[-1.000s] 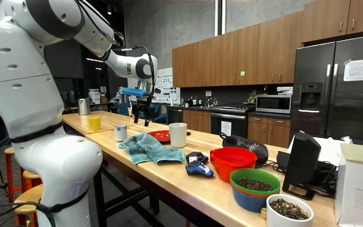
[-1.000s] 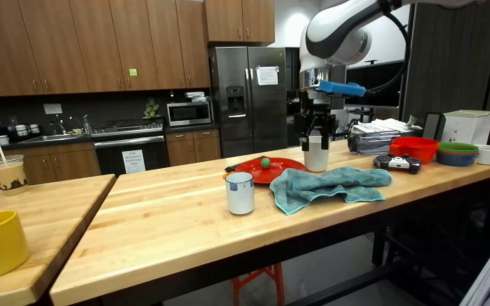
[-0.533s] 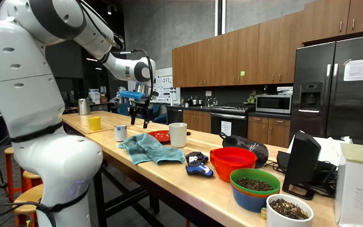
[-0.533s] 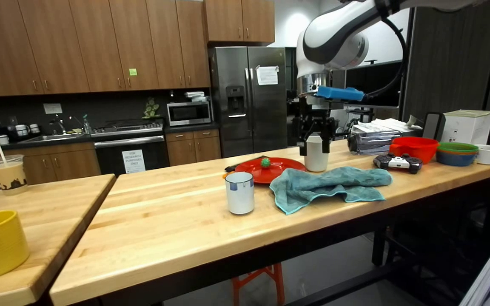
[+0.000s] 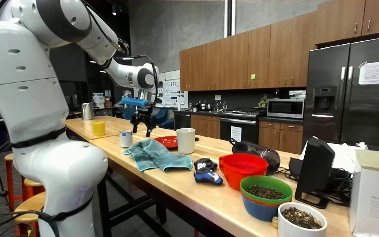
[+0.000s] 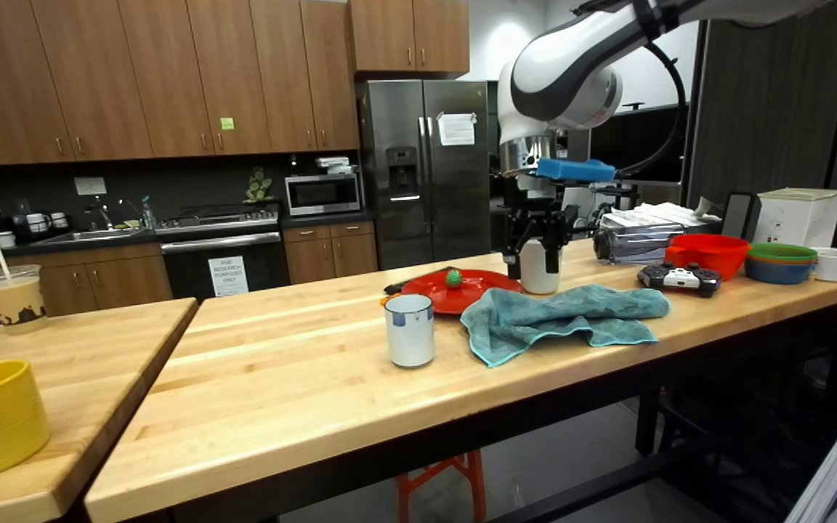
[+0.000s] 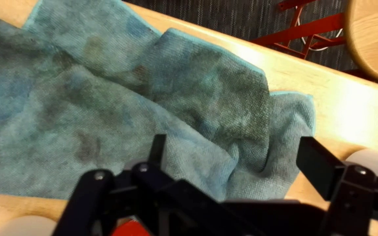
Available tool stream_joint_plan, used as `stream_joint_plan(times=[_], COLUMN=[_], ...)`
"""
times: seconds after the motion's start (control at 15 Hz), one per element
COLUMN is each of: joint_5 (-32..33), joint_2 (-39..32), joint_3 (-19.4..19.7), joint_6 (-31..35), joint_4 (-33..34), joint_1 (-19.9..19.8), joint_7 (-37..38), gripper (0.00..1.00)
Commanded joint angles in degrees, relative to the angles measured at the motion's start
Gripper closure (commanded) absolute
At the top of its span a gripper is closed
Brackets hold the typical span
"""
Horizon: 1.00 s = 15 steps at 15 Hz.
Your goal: Put the blue cloth on the white cup
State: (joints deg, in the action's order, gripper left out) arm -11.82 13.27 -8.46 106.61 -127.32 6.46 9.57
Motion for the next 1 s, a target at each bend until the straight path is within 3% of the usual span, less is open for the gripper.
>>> stream_joint_plan(times=[0.0, 0.93], joint_5=[-0.8, 3.3], joint_2=[-0.1, -1.6], joint_3=[-1.2, -3.7], joint_6=[0.5, 4.4], joint_4=[-2.7, -6.5], joint_1=[1.8, 3.6], joint_7=[-0.4, -0.5], gripper=[0.00, 0.00])
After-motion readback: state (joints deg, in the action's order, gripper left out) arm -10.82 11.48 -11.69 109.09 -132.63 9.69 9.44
